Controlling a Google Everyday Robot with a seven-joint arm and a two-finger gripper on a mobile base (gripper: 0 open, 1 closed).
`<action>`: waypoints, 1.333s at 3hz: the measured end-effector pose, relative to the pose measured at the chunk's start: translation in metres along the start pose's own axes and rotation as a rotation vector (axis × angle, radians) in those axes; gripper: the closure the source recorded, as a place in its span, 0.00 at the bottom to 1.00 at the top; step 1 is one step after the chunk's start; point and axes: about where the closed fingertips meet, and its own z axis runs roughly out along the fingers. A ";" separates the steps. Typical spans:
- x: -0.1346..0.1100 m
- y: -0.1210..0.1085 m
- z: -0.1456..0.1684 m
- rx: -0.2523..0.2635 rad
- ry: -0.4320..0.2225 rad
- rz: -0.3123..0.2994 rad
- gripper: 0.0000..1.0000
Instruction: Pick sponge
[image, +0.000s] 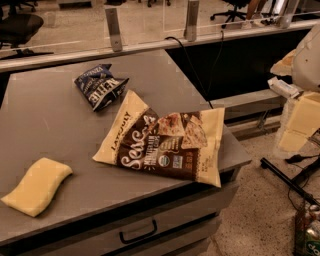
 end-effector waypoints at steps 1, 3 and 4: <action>0.000 0.000 0.000 0.000 0.000 0.000 0.00; -0.053 -0.015 0.009 -0.009 -0.015 -0.134 0.00; -0.110 -0.022 0.027 -0.044 -0.030 -0.270 0.00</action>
Offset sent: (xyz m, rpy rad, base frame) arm 0.0160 0.0244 0.0027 -0.0069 -0.0062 0.0768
